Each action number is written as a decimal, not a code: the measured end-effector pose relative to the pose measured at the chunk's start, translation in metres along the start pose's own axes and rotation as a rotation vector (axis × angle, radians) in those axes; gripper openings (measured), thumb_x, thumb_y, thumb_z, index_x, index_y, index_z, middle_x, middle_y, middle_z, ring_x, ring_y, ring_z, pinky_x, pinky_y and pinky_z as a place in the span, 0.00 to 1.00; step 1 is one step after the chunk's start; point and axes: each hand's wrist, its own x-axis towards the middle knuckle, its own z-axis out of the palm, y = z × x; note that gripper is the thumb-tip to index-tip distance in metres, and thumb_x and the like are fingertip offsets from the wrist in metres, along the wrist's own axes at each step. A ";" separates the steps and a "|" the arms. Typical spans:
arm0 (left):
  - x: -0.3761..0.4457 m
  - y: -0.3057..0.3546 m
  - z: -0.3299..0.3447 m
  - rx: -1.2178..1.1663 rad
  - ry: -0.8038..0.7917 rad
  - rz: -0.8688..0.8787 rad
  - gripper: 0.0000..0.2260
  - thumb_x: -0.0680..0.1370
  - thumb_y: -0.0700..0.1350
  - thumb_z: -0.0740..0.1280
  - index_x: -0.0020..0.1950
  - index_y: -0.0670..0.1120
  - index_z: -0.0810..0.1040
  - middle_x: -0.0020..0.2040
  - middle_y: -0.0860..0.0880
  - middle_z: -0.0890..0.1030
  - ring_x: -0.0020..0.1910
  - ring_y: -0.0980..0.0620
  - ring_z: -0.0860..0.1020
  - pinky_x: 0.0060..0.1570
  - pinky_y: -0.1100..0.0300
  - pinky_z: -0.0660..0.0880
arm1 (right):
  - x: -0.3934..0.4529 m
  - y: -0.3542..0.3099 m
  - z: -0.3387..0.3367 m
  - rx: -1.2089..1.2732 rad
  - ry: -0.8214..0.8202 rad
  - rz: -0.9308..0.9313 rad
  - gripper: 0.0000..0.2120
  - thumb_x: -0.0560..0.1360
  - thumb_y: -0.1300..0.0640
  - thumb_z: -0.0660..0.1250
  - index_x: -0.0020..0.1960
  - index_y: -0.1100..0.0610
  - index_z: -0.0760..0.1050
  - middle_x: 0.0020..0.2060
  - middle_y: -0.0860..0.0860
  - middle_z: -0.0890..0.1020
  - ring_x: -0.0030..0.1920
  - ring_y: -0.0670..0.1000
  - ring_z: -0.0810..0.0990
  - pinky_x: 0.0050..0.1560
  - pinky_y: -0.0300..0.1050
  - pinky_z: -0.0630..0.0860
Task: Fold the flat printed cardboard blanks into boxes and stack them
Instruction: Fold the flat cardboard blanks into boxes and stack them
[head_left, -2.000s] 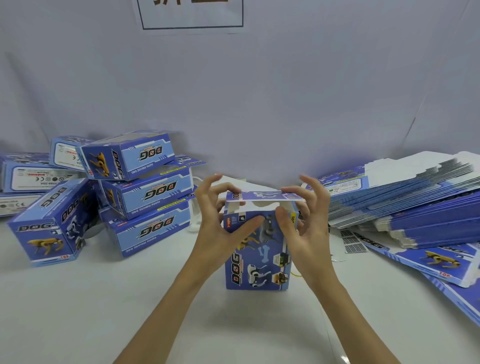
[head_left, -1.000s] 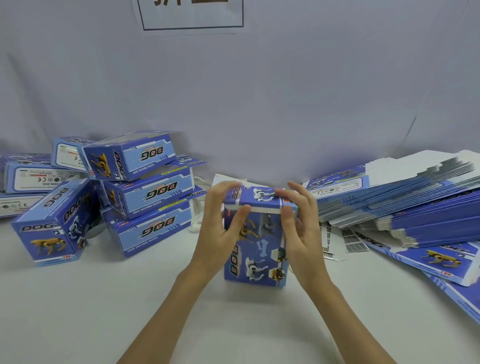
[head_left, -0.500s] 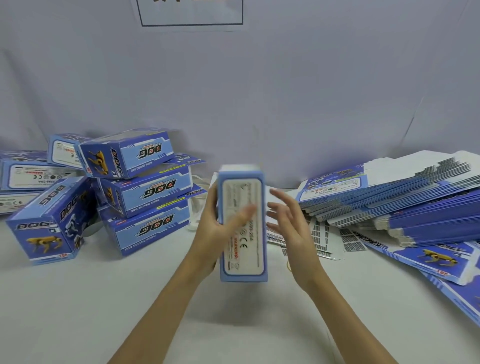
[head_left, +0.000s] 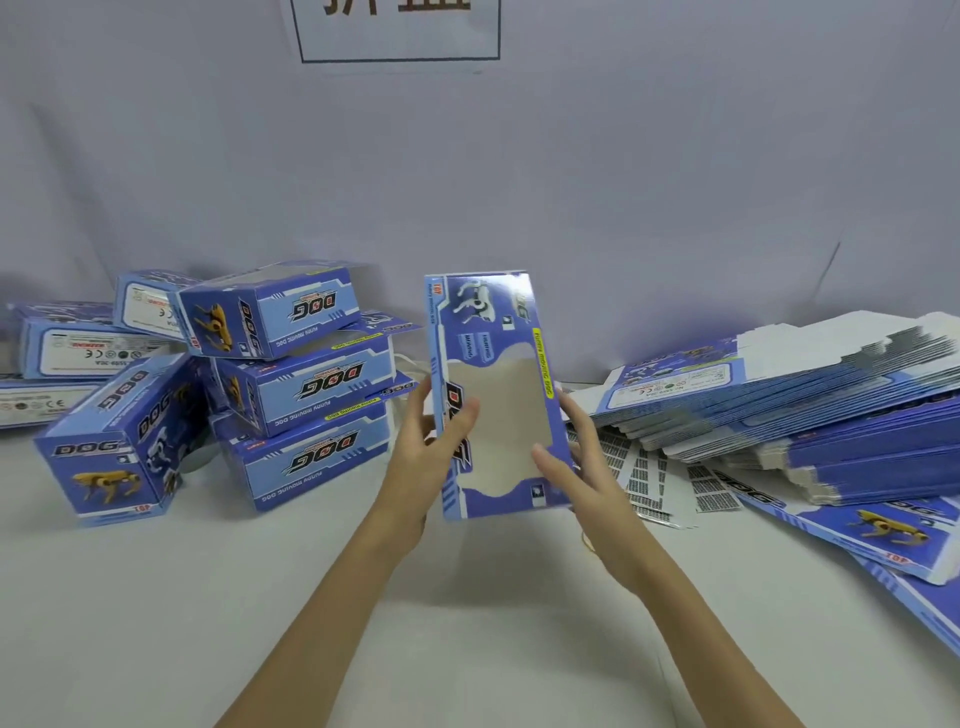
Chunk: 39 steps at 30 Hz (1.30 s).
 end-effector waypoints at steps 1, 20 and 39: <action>0.002 0.000 -0.003 -0.037 0.040 -0.001 0.26 0.71 0.70 0.74 0.67 0.70 0.72 0.56 0.59 0.85 0.57 0.56 0.84 0.58 0.49 0.82 | 0.000 -0.003 -0.003 -0.057 -0.049 0.007 0.35 0.78 0.43 0.73 0.79 0.31 0.60 0.64 0.47 0.83 0.59 0.53 0.86 0.51 0.49 0.85; 0.012 -0.018 -0.031 -0.157 0.157 -0.286 0.30 0.84 0.67 0.53 0.49 0.46 0.85 0.43 0.45 0.87 0.35 0.48 0.84 0.40 0.53 0.80 | 0.110 -0.087 0.134 -0.733 -0.102 -0.233 0.33 0.84 0.58 0.65 0.84 0.53 0.54 0.76 0.59 0.70 0.73 0.61 0.72 0.70 0.54 0.70; 0.009 -0.012 -0.019 -0.079 0.098 -0.299 0.30 0.86 0.62 0.53 0.48 0.41 0.85 0.40 0.44 0.85 0.33 0.47 0.81 0.36 0.56 0.78 | 0.079 0.011 -0.095 -2.231 0.030 -0.338 0.16 0.76 0.61 0.74 0.62 0.61 0.79 0.57 0.56 0.82 0.59 0.59 0.79 0.65 0.53 0.73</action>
